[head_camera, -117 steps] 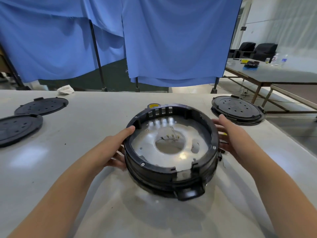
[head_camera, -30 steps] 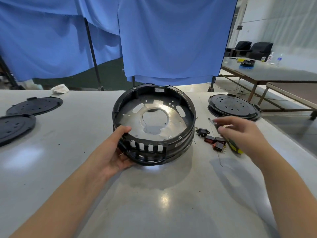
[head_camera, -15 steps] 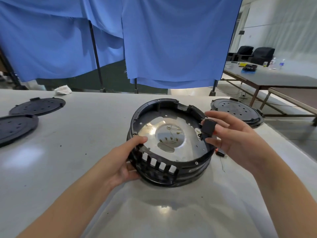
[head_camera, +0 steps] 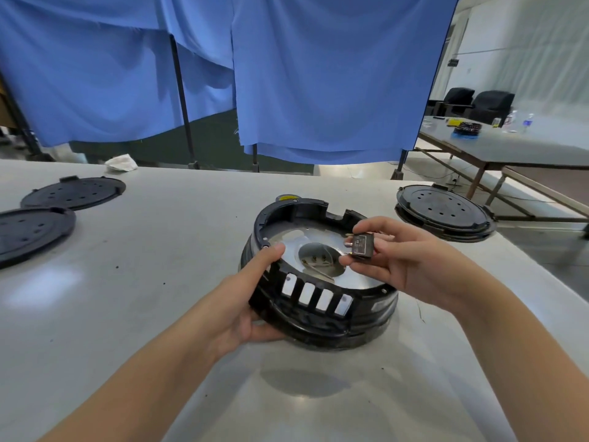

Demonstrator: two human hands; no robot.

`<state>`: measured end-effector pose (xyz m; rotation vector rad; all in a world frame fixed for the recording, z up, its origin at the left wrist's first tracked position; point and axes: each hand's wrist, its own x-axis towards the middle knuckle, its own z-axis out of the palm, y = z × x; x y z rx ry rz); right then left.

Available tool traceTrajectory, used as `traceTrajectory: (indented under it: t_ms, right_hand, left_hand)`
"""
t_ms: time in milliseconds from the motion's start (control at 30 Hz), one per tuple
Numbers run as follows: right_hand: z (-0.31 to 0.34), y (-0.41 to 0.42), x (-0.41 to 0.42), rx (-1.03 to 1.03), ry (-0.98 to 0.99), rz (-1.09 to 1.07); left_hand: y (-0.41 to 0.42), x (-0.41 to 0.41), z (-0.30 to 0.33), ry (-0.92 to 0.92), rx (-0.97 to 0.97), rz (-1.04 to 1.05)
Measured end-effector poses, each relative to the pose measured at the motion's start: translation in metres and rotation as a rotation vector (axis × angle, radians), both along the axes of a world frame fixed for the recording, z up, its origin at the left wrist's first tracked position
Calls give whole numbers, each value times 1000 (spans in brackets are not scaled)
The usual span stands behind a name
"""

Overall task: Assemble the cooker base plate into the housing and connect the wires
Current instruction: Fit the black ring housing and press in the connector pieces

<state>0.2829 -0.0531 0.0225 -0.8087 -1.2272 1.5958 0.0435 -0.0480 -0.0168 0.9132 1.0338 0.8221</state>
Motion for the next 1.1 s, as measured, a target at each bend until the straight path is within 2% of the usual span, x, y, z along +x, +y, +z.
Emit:
traceTrajectory:
  t_ms: [133,333,500,633,767,867,967,1100]
  right_hand:
    - [12,6,8,-41,-101,23]
    - [24,16,8,-24,-242,129]
    - [19,21,-4,-27,-407,261]
    - [11,17,-10,-23,-444,321]
    - [3,11,-11,7,-526,316]
    - [0,6,-16,71,-622,286]
    - [-3,3,-18,119,-694,244]
    - [-5,2,-19,141,-711,266]
  left_hand:
    - [0,-8,9,102,61,-15]
    - [14,-29,15,496,181,11]
    - [18,-35,6,617,31,-276]
    - [20,-39,6,593,-70,-472]
    - [17,-39,7,661,-44,-569]
    - [11,-36,10,739,105,-550]
    - [6,-31,16,809,465,-408]
    - [-4,-23,21,635,854,-176]
